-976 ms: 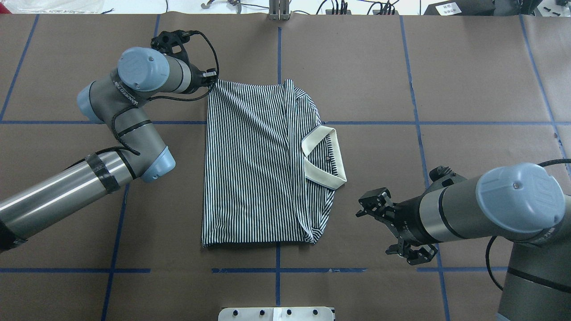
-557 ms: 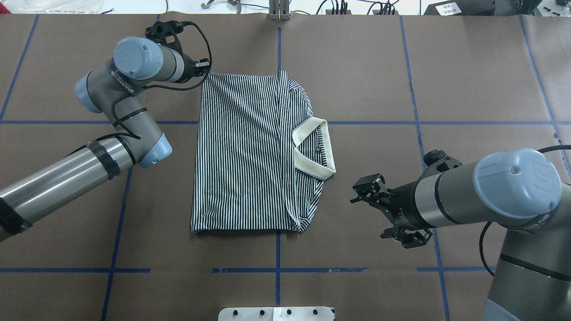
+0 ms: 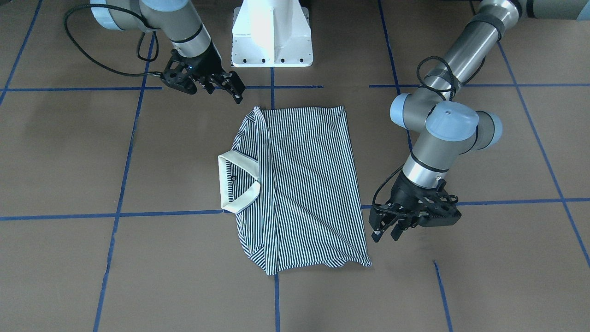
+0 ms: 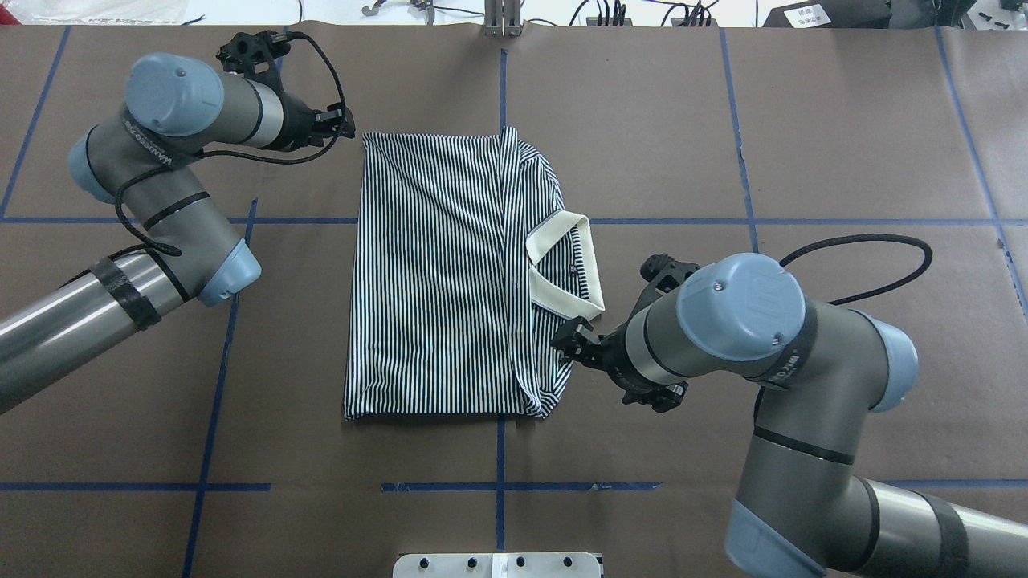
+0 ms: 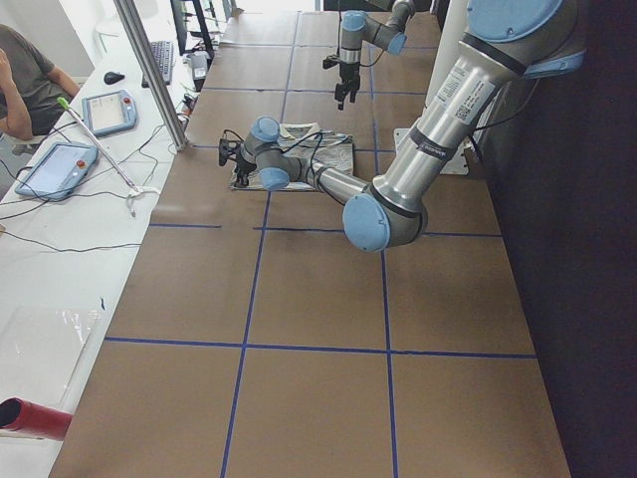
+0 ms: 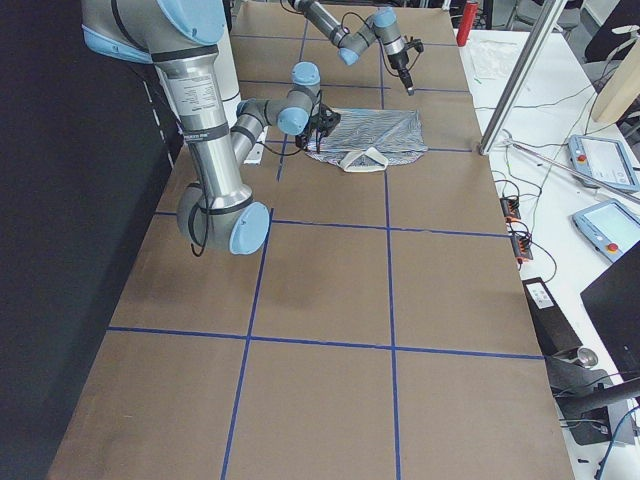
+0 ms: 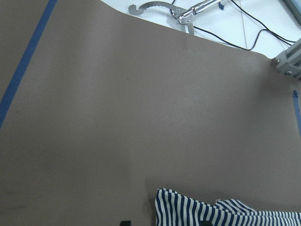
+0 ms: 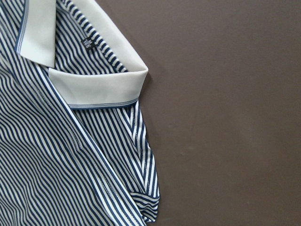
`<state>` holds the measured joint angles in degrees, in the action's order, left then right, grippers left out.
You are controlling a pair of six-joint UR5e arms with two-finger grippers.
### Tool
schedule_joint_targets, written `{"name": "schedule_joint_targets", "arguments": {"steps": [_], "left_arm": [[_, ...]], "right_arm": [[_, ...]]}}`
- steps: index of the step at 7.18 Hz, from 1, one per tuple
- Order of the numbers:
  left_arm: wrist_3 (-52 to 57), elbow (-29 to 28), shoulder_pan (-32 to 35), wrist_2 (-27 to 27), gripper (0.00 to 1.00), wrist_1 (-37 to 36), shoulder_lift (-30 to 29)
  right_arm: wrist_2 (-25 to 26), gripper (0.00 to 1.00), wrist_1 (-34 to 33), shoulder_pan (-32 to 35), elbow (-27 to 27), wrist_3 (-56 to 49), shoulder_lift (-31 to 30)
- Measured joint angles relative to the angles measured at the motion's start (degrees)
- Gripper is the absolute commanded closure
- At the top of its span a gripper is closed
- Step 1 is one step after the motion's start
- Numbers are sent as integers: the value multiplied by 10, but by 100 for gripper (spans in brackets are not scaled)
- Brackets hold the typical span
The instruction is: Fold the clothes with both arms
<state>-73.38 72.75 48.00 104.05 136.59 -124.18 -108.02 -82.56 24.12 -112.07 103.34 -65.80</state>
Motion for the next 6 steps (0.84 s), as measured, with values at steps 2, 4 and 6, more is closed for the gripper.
{"name": "schedule_joint_targets", "arguments": {"steps": [2,4,6], "left_arm": [[-1,12,0,2,42,1,13],[-2,14,-1,2,41,1,15],[-3,17,-2,2,42,1,19]], "right_arm": [[2,1,-60,-10,46,-135,52],[4,1,-111,-17,101,-284,106],[10,10,-160,-22,161,-367,165]]}}
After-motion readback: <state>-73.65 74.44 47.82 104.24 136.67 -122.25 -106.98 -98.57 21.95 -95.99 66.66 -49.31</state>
